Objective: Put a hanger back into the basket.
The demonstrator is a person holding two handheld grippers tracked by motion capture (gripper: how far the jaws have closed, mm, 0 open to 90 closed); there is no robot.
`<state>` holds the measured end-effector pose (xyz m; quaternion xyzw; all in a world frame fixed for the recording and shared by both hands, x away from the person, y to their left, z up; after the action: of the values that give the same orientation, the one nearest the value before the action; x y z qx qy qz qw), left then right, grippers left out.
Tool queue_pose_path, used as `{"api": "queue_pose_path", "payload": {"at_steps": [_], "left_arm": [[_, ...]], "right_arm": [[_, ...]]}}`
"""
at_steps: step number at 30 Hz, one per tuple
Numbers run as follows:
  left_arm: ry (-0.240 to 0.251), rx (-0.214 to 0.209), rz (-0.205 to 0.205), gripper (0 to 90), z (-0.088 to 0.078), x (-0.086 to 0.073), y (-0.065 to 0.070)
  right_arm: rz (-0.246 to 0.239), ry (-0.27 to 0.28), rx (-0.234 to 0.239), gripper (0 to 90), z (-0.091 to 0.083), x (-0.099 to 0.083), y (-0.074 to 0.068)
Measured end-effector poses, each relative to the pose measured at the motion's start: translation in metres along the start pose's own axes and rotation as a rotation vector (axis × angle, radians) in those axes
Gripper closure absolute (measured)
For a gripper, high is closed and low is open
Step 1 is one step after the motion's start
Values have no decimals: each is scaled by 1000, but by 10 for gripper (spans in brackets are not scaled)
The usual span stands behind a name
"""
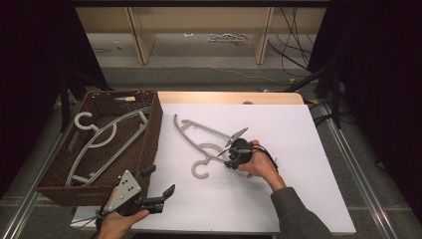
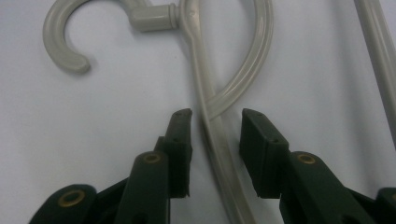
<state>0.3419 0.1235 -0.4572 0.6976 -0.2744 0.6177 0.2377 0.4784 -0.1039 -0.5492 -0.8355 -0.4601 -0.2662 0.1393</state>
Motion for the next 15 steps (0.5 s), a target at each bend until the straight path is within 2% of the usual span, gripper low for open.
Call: {"api": "queue_pose_path", "payload": {"at_steps": [3,5,9,15], "left_arm": [[3,0,-1,161,0,0,0],[5,-3,-4,162,0,1,0],[8,-5,-2,162,0,1,1],[3,-5,1,163,-1,1,0]], "right_arm": [[-8,-25,-1,663,1,2,-1],[-31,-43,-6,692,1,3,-2],[-17,-84,-4,714,1,5,-4],[1,-93,-6,728,1,5,-4]]}}
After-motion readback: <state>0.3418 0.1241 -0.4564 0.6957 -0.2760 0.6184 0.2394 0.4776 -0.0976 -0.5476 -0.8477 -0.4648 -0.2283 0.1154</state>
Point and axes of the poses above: each handheld gripper's, and its own axes: z roughly forward along the jaws, x roughly out of its top, y roughly to its right, the point moved 9 cm from there along z, roughly forward along the jaws, and after that the axes turned 6 degrees about y, right-handed, at the moved point
